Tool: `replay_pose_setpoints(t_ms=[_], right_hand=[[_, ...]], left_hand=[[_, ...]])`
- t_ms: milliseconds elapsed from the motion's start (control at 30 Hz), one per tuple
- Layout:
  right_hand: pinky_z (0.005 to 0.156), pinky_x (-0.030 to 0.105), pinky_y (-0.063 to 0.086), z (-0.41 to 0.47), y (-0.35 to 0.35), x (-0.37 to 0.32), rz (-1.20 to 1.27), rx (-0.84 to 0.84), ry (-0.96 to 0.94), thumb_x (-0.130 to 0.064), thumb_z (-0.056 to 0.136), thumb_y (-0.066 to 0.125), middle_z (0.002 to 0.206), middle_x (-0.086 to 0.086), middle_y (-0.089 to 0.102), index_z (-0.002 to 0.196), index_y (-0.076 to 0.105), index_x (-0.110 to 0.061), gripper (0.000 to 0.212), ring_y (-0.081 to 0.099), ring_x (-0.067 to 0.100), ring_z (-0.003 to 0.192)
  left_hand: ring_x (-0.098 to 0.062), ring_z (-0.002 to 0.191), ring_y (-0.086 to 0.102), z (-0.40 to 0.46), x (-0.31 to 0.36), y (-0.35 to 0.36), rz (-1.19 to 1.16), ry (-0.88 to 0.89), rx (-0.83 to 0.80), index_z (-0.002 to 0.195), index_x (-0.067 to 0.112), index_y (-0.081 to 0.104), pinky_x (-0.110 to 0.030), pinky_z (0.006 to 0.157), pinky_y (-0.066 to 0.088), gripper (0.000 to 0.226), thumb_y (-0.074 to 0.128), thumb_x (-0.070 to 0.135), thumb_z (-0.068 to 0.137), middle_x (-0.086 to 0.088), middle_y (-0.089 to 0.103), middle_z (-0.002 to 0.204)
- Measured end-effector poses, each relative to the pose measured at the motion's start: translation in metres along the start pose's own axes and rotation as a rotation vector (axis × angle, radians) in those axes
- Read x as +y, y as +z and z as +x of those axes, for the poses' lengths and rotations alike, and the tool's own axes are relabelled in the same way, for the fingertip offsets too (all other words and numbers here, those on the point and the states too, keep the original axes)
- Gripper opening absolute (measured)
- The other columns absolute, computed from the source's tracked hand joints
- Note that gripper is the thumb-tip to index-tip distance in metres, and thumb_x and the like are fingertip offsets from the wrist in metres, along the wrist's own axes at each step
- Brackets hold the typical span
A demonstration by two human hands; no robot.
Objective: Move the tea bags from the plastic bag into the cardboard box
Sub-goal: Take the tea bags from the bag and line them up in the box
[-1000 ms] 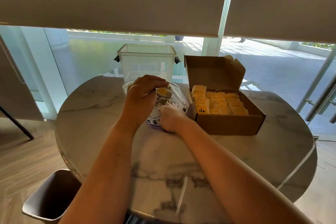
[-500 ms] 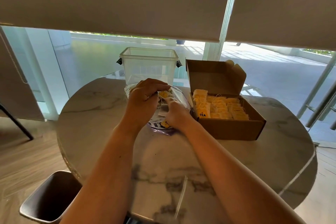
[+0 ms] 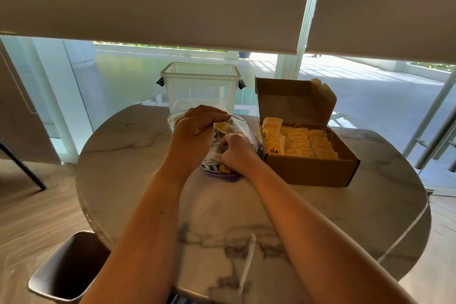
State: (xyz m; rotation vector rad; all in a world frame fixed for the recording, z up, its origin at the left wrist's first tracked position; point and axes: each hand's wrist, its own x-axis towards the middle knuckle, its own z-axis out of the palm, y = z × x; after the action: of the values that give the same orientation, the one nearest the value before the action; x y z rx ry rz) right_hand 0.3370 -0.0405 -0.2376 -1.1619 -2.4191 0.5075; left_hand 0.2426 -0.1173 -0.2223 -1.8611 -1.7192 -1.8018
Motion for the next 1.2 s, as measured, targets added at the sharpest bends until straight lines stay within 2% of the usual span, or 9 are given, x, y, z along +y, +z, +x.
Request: replay_pose_setpoints(t_ms=[200,333,533,667,767,933,1000,1100,1200], right_hand=[[0.059,0.015,0.035,-0.012,-0.021,-0.01,0.132,0.088,-0.08,-0.015,0.088,0.06,0.087,0.002,0.053,0.102,0.058,-0.006,0.017,0.049,0.014,0.081],[0.067,0.027,0.057,-0.027,-0.048,-0.014,0.33,0.052,-0.125,-0.011,0.087,0.062,0.083,0.006,0.065,0.091,0.058,-0.014,0.007,0.066,0.02,0.074],[0.057,0.022,0.056,-0.042,-0.081,-0.01,0.828,0.174,-0.137,-0.006,0.079,0.07,0.075,0.003,0.068,0.084,0.066,-0.01,0.008,0.067,0.013,0.061],[0.051,0.021,0.052,-0.042,-0.087,-0.002,0.988,0.218,-0.087,-0.002,0.083,0.065,0.083,0.009,0.068,0.099,0.062,-0.008,0.018,0.064,0.012,0.058],[0.049,0.025,0.048,-0.041,-0.089,0.004,1.017,0.181,-0.014,-0.003,0.085,0.063,0.094,0.016,0.066,0.117,0.05,-0.014,0.036,0.06,0.018,0.055],[0.042,0.02,0.044,-0.044,-0.089,0.004,1.351,-0.067,0.158,0.003,0.087,0.053,0.068,0.011,0.062,0.104,0.056,-0.012,0.022,0.054,0.014,0.047],[0.037,0.017,0.041,-0.046,-0.089,0.004,1.409,-0.187,0.197,0.001,0.089,0.049,0.063,0.01,0.06,0.104,0.056,-0.008,0.019,0.051,0.012,0.042],[0.04,0.017,0.044,-0.047,-0.09,0.003,1.318,-0.249,0.128,-0.013,0.094,0.05,0.066,0.009,0.06,0.106,0.058,-0.004,0.017,0.053,0.011,0.045],[0.049,0.023,0.042,-0.048,-0.094,0.005,1.025,-0.153,0.046,-0.04,0.086,0.054,0.075,0.006,0.066,0.1,0.063,-0.012,0.032,0.052,0.014,0.05]], left_hand=[[-0.001,0.113,0.041,0.0,0.002,0.0,0.082,-0.008,0.112,0.096,0.031,0.069,-0.008,0.094,0.032,0.037,0.049,0.003,0.081,0.014,0.06,0.115],[-0.005,0.119,0.035,-0.001,0.006,-0.003,0.05,-0.03,0.136,0.101,0.024,0.07,-0.023,0.101,0.032,0.033,0.042,0.029,0.083,0.008,0.056,0.126],[0.039,0.101,0.019,-0.003,0.024,0.002,-0.006,-0.047,-0.016,0.1,0.014,0.068,0.012,0.081,0.012,0.016,0.06,0.024,0.09,0.012,0.04,0.137],[0.006,0.129,0.017,-0.001,0.018,0.008,0.126,-0.061,-0.079,0.093,0.039,0.061,-0.008,0.101,0.011,0.019,0.071,0.042,0.077,0.017,0.041,0.141],[0.001,0.126,0.025,0.0,0.018,0.009,0.08,-0.054,-0.008,0.087,0.028,0.068,-0.012,0.102,0.015,0.005,0.069,0.027,0.082,0.027,0.042,0.13],[-0.007,0.12,0.039,-0.001,0.02,0.007,-0.053,-0.092,0.034,0.119,0.037,0.053,-0.012,0.093,0.033,0.042,0.07,0.025,0.082,0.017,0.046,0.115],[-0.008,0.113,0.044,0.0,0.021,0.008,-0.039,-0.09,0.02,0.115,0.032,0.057,-0.016,0.091,0.039,0.034,0.068,0.025,0.084,0.015,0.047,0.111],[-0.007,0.105,0.044,0.0,0.021,0.011,0.02,-0.033,0.028,0.089,0.027,0.063,-0.033,0.09,0.039,0.004,0.064,0.029,0.086,0.022,0.055,0.096],[-0.006,0.103,0.043,0.0,0.019,0.011,0.001,-0.071,0.018,0.084,0.027,0.062,-0.03,0.088,0.037,0.022,0.058,0.048,0.084,0.021,0.055,0.095]])
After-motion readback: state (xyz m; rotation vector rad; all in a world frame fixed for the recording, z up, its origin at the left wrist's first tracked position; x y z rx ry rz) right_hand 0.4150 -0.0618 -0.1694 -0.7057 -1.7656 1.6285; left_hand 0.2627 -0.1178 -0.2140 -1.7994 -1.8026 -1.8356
